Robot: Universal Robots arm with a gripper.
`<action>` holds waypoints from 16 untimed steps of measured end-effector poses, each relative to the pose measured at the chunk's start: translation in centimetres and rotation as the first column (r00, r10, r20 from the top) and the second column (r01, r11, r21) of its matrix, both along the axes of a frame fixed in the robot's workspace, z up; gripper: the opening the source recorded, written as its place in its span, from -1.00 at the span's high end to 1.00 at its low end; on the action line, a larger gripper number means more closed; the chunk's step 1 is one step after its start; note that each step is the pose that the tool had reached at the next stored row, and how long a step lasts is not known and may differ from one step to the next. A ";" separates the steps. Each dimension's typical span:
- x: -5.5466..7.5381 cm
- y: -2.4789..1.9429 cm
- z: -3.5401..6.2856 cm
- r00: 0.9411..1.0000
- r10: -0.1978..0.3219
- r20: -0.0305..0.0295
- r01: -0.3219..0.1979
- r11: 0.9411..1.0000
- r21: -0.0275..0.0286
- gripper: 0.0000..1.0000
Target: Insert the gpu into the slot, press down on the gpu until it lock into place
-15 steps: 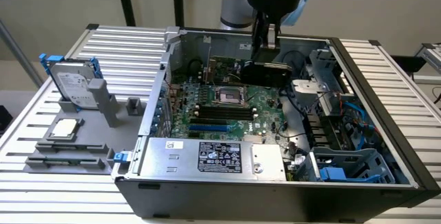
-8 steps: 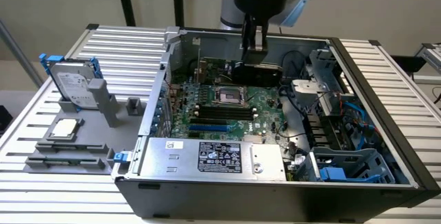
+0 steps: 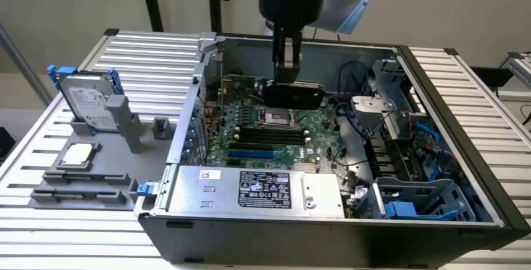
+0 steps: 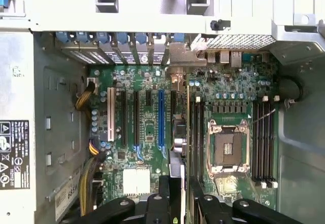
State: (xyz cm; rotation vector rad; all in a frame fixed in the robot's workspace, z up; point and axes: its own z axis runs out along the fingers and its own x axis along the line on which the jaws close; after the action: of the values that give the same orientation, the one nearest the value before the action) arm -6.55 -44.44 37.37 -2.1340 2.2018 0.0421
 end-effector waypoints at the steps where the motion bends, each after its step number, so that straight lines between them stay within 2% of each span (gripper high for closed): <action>1: -0.2 -0.08 -0.18 1.000 0.000 0.001 0.000 1.000 0.000 0.48; 10: -1.0 -1.12 -1.83 1.000 0.000 0.001 0.000 1.000 0.000 0.48; 16: -1.3 -1.29 -2.91 1.000 0.000 0.001 0.000 1.000 0.000 0.48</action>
State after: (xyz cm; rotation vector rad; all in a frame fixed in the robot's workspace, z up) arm -7.90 -45.73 34.47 -2.1336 2.2013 0.0414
